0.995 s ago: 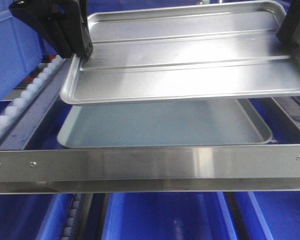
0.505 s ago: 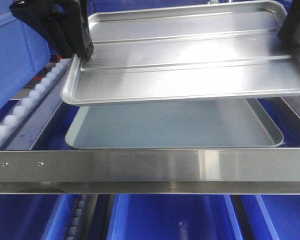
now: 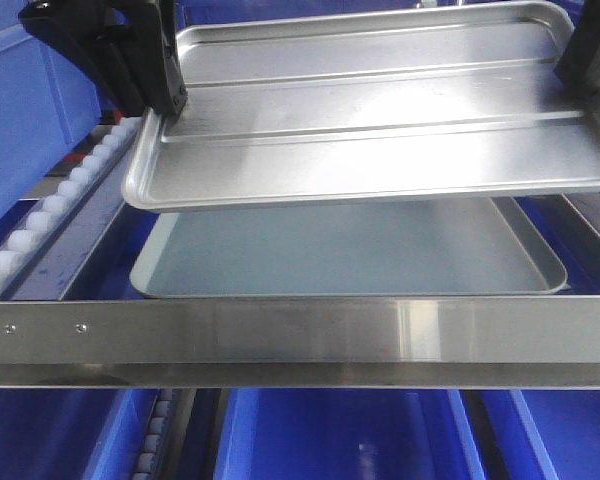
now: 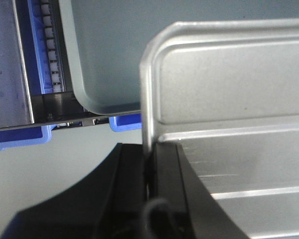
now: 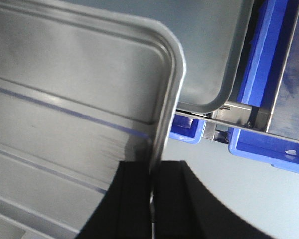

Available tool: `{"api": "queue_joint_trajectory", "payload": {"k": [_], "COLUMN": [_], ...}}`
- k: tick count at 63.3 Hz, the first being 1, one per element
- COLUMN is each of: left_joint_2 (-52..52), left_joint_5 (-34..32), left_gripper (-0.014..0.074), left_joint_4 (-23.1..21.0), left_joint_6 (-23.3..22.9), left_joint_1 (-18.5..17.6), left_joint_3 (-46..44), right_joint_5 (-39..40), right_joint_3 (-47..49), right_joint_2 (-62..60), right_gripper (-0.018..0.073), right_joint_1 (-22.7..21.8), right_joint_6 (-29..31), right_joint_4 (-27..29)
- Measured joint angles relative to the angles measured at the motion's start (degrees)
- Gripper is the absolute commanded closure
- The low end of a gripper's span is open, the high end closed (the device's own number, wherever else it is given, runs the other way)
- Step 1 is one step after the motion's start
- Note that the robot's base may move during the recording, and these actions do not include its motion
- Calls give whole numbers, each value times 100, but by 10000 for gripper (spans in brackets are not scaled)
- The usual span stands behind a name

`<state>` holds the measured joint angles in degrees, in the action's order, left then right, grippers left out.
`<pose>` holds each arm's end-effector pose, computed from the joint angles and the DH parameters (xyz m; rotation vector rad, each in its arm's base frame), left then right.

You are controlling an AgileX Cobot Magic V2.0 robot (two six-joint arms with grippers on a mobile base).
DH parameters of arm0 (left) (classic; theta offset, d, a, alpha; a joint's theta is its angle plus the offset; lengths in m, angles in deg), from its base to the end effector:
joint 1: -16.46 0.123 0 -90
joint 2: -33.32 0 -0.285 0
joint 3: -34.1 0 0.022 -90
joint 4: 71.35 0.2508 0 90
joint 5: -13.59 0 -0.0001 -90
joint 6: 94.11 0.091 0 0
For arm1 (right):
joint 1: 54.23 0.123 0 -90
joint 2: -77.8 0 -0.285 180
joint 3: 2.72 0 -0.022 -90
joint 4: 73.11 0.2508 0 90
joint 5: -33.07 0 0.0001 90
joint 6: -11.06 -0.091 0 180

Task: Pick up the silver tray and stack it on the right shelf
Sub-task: 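Move the held tray over the larger grey tray on the shelf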

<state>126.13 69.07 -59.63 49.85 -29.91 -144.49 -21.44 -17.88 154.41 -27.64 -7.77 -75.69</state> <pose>0.2261 -0.2151 0.3341 0.3257 2.5833 -0.2677 0.2124 0.1026 0.3388 -0.1932 2.5637 0.2479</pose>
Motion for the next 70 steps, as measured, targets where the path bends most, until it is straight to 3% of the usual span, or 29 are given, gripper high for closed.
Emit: {"api": "queue_joint_trajectory", "payload": {"k": [29, 45, 54, 70], "left_joint_2": [0, 0, 14, 293], "left_joint_5": [-32, -566, -1087, -2084], "left_gripper": [696, 696, 696, 696], "left_joint_4": [52, 588, 848, 755], "left_joint_6": [0, 35, 73, 202], "left_joint_1": [0, 0, 245, 916], "left_joint_3": [0, 0, 0, 0], "right_joint_5": [11, 14, -67, 99], "right_joint_3": [0, 254, 763, 1503], "right_joint_2": [0, 155, 577, 1585], "right_gripper": [502, 502, 502, 502], "right_joint_1": [0, -65, -191, -448], "right_joint_6": [0, -11, 53, 200], "right_joint_4": [0, -12, -20, 0]}}
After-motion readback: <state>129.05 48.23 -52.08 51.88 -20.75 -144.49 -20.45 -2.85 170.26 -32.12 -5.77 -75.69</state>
